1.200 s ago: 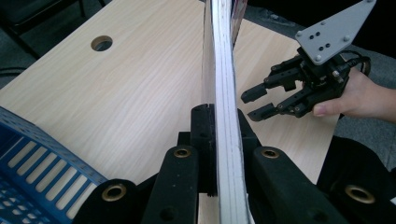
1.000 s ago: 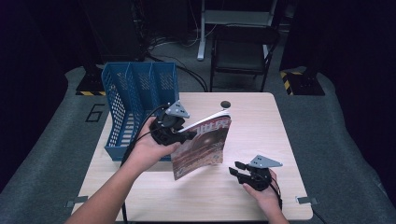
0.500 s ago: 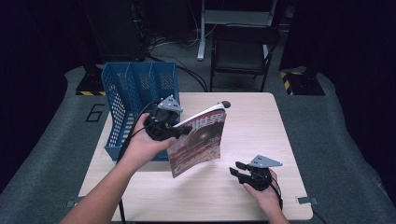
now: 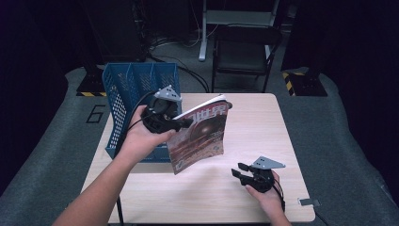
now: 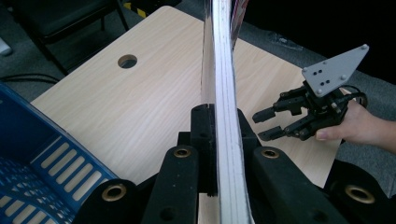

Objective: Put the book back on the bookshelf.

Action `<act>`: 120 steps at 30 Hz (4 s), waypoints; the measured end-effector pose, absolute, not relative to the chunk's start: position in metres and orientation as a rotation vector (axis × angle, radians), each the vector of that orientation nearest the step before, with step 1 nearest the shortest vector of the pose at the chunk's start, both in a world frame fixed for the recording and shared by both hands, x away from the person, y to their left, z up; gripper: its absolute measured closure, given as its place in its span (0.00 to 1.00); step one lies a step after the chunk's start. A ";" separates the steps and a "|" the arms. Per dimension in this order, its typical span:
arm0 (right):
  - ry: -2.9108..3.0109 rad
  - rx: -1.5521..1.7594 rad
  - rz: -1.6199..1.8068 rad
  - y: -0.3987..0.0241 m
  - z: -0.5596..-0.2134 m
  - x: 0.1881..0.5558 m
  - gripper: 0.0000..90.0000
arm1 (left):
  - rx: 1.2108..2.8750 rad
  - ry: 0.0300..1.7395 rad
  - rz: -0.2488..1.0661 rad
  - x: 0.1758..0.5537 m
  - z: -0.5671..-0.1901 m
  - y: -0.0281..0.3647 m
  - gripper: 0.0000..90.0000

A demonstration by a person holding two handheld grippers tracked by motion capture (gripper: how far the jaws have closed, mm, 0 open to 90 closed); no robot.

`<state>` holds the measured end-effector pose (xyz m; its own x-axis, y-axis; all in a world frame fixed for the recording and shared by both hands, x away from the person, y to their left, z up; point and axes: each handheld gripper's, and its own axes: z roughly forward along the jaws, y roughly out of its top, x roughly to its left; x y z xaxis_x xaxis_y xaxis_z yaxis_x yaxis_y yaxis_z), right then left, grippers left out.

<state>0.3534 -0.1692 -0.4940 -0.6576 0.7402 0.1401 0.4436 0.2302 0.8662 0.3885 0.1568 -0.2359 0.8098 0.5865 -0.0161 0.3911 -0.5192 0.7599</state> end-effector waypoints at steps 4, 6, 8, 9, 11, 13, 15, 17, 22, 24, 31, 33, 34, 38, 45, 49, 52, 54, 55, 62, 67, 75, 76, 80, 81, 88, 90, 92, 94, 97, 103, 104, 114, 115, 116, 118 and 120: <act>2.215 1.094 1.395 -0.170 -0.494 0.354 0.63 | 2.167 0.722 0.316 0.388 -0.227 0.161 0.94; 2.213 1.109 1.398 -0.170 -0.494 0.353 0.63 | 2.162 0.725 0.321 0.388 -0.222 0.164 0.94; 2.214 1.108 1.397 -0.170 -0.494 0.353 0.63 | 2.153 0.735 0.326 0.388 -0.219 0.167 0.94; 2.213 1.107 1.395 -0.170 -0.494 0.353 0.63 | 2.151 0.738 0.323 0.389 -0.217 0.168 0.94; 2.214 1.106 1.393 -0.170 -0.494 0.354 0.63 | 2.145 0.748 0.332 0.389 -0.214 0.172 0.94; 2.215 1.104 1.392 -0.170 -0.494 0.354 0.63 | 2.144 0.750 0.340 0.389 -0.211 0.175 0.94; 2.213 1.105 1.393 -0.170 -0.494 0.354 0.62 | 2.142 0.757 0.347 0.388 -0.209 0.177 0.94; 2.218 1.104 1.387 -0.170 -0.494 0.354 0.62 | 2.140 0.761 0.350 0.388 -0.207 0.181 0.94; 2.213 1.103 1.390 -0.170 -0.494 0.354 0.62 | 2.128 0.782 0.372 0.388 -0.203 0.188 0.94; 2.218 1.096 1.390 -0.170 -0.494 0.354 0.62 | 2.125 0.786 0.368 0.389 -0.202 0.191 0.94; 2.216 1.100 1.389 -0.170 -0.494 0.354 0.62 | 2.123 0.815 0.383 0.391 -0.197 0.206 0.94; 2.213 1.107 1.392 -0.170 -0.494 0.354 0.62 | 2.111 0.826 0.393 0.391 -0.196 0.209 0.94; 2.213 1.106 1.390 -0.170 -0.494 0.354 0.62 | 2.111 0.829 0.396 0.391 -0.195 0.211 0.94; 2.218 1.098 1.388 -0.170 -0.494 0.354 0.62 | 2.101 0.848 0.412 0.392 -0.192 0.221 0.94; 2.217 1.096 1.388 -0.169 -0.494 0.353 0.62 | 2.091 0.890 0.440 0.394 -0.191 0.240 0.94; 2.216 1.097 1.388 -0.169 -0.494 0.353 0.62 | 2.060 0.931 0.449 0.396 -0.191 0.250 0.94; 2.217 1.101 1.387 -0.169 -0.494 0.353 0.62 | 2.032 0.975 0.466 0.398 -0.193 0.257 0.94; 2.219 1.105 1.389 -0.169 -0.494 0.353 0.62 | 2.032 0.996 0.475 0.399 -0.194 0.262 0.94; 2.222 1.103 1.388 -0.169 -0.494 0.353 0.62 | 2.027 1.009 0.484 0.400 -0.194 0.264 0.94; 2.233 1.089 1.375 -0.169 -0.495 0.354 0.62 | 1.998 1.089 0.512 0.404 -0.196 0.279 0.94; 2.233 1.095 1.373 -0.170 -0.496 0.354 0.62 | 1.957 1.136 0.524 0.404 -0.194 0.288 0.94; 2.226 1.093 1.379 -0.171 -0.496 0.353 0.62 | 1.946 1.182 0.539 0.406 -0.192 0.300 0.94; 2.226 1.095 1.377 -0.171 -0.496 0.353 0.62 | 1.948 1.186 0.541 0.406 -0.192 0.301 0.94; 2.226 1.098 1.376 -0.170 -0.497 0.353 0.62 | 1.931 1.203 0.563 0.405 -0.191 0.307 0.94; 2.227 1.100 1.378 -0.170 -0.497 0.353 0.62 | 1.930 1.209 0.563 0.405 -0.190 0.308 0.94; 2.220 1.102 1.371 -0.172 -0.496 0.353 0.62 | 1.893 1.253 0.578 0.404 -0.191 0.318 0.94; 2.220 1.105 1.371 -0.172 -0.496 0.352 0.62 | 1.892 1.263 0.583 0.404 -0.191 0.321 0.94; 2.219 1.105 1.371 -0.172 -0.496 0.352 0.62 | 1.893 1.271 0.590 0.404 -0.192 0.322 0.94; 2.220 1.106 1.371 -0.172 -0.496 0.352 0.62 | 1.885 1.279 0.595 0.405 -0.192 0.324 0.94; 2.222 1.102 1.367 -0.172 -0.496 0.352 0.62 | 1.871 1.297 0.602 0.406 -0.192 0.327 0.94; 2.215 1.102 1.368 -0.171 -0.496 0.353 0.62 | 1.845 1.326 0.615 0.408 -0.192 0.333 0.94; 2.209 1.103 1.371 -0.171 -0.496 0.352 0.62 | 1.839 1.328 0.616 0.409 -0.192 0.334 0.94; 2.204 1.105 1.373 -0.171 -0.496 0.353 0.62 | 1.787 1.375 0.630 0.419 -0.196 0.336 0.94; 2.204 1.105 1.373 -0.171 -0.496 0.353 0.62 | 1.778 1.380 0.633 0.421 -0.196 0.336 0.94; 2.212 1.104 1.373 -0.172 -0.496 0.353 0.62 | 1.775 1.381 0.638 0.422 -0.196 0.336 0.94; 2.219 1.102 1.371 -0.172 -0.496 0.353 0.62 | 1.767 1.383 0.638 0.424 -0.196 0.335 0.94; 2.215 1.105 1.378 -0.172 -0.495 0.352 0.62 | 1.765 1.389 0.631 0.429 -0.197 0.334 0.94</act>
<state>0.3524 -0.1720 -0.4953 -0.6556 0.7434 0.1325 0.4475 0.2411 0.8612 0.4287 0.3337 -0.1970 0.2770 0.9571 -0.0849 0.5657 -0.0911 0.8195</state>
